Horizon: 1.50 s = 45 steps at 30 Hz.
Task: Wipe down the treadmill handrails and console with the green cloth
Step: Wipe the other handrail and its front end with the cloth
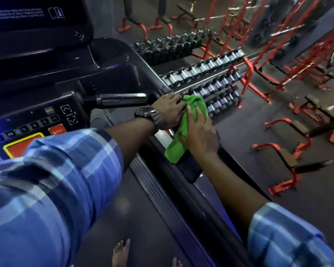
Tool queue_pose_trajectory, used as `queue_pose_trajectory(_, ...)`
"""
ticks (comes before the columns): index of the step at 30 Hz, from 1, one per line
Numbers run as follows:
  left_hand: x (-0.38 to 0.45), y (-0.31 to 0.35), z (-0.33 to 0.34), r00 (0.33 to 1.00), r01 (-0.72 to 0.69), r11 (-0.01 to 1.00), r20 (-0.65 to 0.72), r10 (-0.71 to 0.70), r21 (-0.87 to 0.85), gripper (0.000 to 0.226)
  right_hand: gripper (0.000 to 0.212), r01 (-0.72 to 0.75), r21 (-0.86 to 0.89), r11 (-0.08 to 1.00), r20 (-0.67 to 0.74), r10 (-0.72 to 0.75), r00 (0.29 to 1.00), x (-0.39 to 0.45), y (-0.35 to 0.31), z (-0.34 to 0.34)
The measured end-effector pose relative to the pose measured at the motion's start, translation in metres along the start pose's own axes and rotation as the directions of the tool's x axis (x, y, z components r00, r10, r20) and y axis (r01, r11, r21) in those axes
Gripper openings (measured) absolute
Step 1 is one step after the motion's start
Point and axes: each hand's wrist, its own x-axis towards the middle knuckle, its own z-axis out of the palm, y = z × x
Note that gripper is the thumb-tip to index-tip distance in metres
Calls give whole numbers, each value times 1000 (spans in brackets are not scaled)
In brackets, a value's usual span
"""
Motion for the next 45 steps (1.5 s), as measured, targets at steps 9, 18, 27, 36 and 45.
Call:
queue_pose_trajectory(9,-4,-31,-13,1000,8,999,11,-8,43,55,102,145,-233,962,-35,-157,987,-105,65,9)
queue_pose_trajectory(18,4,-50,-12,1000,7,1000,3,-7,6,42,85,-92,59,994,-41,95,995,67,-43,11)
queue_pose_trajectory(27,4,-80,-35,989,60,998,133,-63,27,48,58,-29,-30,999,-147,24,989,84,-58,21)
queue_pose_trajectory(36,16,-93,-37,976,90,995,193,-98,52,40,92,-13,-142,990,-27,9,1000,19,-16,16)
queue_pose_trajectory(45,26,-96,-37,973,190,981,137,-183,-37,54,67,12,179,984,36,-18,999,139,-76,13)
